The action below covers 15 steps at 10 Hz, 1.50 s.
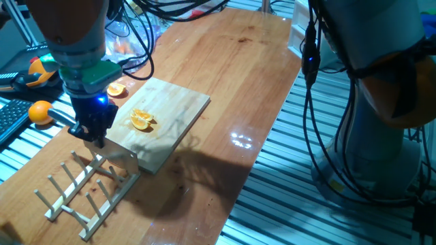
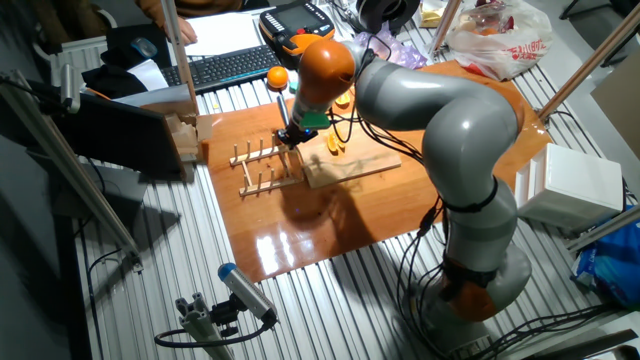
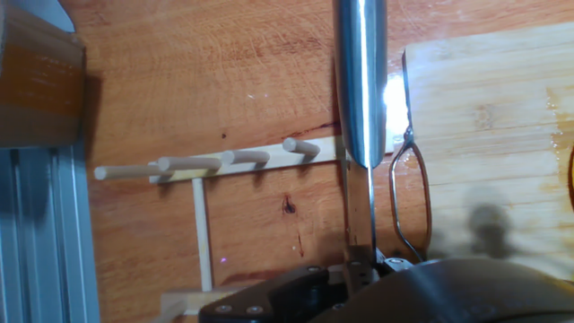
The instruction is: Chop the orange
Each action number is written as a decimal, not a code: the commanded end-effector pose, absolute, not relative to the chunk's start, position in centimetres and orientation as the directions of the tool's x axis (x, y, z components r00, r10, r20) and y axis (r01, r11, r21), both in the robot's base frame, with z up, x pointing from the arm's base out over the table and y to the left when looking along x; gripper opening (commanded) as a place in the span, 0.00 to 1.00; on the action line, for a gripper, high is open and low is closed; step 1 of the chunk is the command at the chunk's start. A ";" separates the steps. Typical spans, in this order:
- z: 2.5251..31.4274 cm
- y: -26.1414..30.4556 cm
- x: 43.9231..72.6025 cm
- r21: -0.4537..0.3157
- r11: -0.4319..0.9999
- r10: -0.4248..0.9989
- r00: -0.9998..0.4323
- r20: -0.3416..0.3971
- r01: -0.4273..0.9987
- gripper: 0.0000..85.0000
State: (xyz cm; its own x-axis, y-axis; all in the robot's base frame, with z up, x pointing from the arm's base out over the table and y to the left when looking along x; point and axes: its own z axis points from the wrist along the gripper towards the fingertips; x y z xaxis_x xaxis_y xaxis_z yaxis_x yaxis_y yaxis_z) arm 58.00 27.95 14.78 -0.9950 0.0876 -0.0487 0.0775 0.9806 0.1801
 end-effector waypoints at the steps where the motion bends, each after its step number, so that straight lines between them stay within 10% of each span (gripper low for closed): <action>1: 14.4 28.0 58.1 0.180 0.981 0.086 -0.995 -0.050 0.076 0.00; 15: 10.3 28.1 59.2 0.164 0.984 0.072 -0.996 -0.053 0.062 0.00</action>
State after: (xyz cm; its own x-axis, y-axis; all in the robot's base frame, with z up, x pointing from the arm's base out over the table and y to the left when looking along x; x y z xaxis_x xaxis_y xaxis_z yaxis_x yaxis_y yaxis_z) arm 59.17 28.08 10.31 -0.9960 0.0715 -0.0534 0.0619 0.9846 0.1634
